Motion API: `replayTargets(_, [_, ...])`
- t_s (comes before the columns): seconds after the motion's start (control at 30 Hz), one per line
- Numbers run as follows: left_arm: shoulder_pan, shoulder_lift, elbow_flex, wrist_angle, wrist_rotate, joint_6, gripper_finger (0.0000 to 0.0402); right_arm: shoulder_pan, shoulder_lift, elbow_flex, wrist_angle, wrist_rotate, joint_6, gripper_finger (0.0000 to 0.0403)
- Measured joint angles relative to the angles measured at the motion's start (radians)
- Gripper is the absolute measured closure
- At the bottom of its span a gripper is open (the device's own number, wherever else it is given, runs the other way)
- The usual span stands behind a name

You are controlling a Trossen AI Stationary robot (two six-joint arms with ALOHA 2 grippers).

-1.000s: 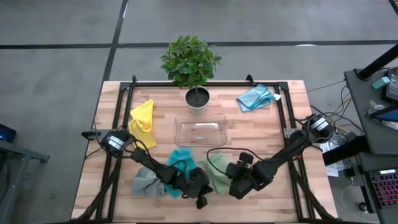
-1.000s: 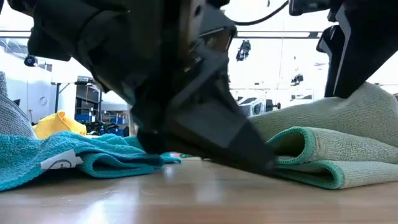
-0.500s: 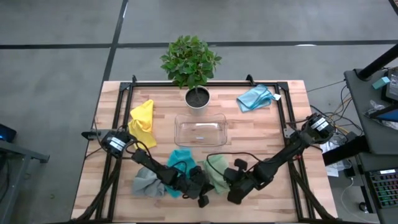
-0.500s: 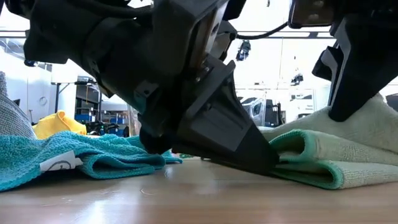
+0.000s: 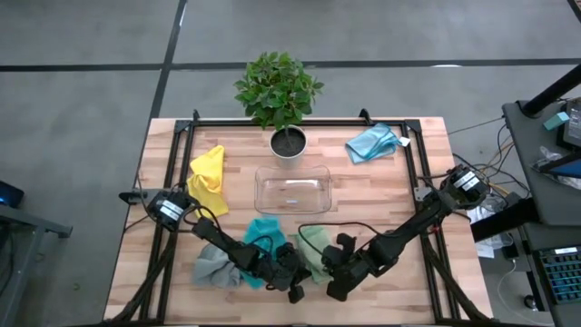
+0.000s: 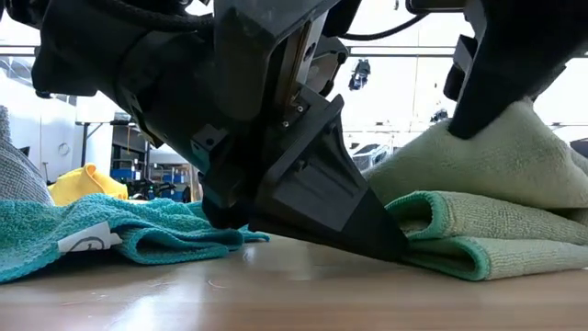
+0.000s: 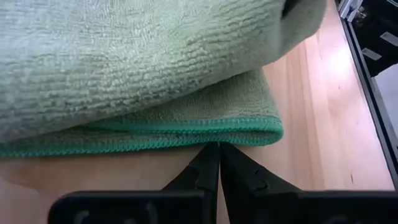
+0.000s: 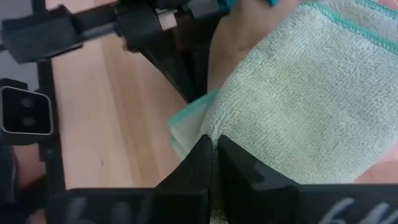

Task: Fold microfiber towels
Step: Fold the green microfiber cloth

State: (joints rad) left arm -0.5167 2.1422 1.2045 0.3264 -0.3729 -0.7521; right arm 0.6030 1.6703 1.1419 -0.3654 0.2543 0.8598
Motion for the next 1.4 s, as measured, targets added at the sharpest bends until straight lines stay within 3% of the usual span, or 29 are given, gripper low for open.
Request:
replayTargets(0.47, [0.000, 0.000, 0.001, 0.002, 0.002, 0.000, 0.0402, -0.026, 0.088, -0.001, 0.145, 0.007, 0.007, 0.0388])
replayTargets(0.8, [0.000, -0.008, 0.000, -0.012, 0.022, 0.000, 0.0402, -0.034, 0.125, -0.001, 0.225, 0.008, 0.003, 0.0325])
replayTargets(0.93, [0.000, -0.036, 0.000, -0.097, 0.090, -0.002, 0.0402, -0.034, 0.113, -0.001, 0.222, 0.003, -0.017, 0.0286])
replayTargets(1.17, [-0.001, -0.123, 0.000, -0.241, 0.114, 0.010, 0.0402, -0.034, 0.052, -0.001, 0.209, -0.001, -0.074, 0.0244])
replayTargets(1.4, [-0.002, -0.198, 0.007, -0.247, 0.068, 0.095, 0.0402, -0.017, -0.049, -0.005, 0.114, 0.018, -0.174, 0.0268])
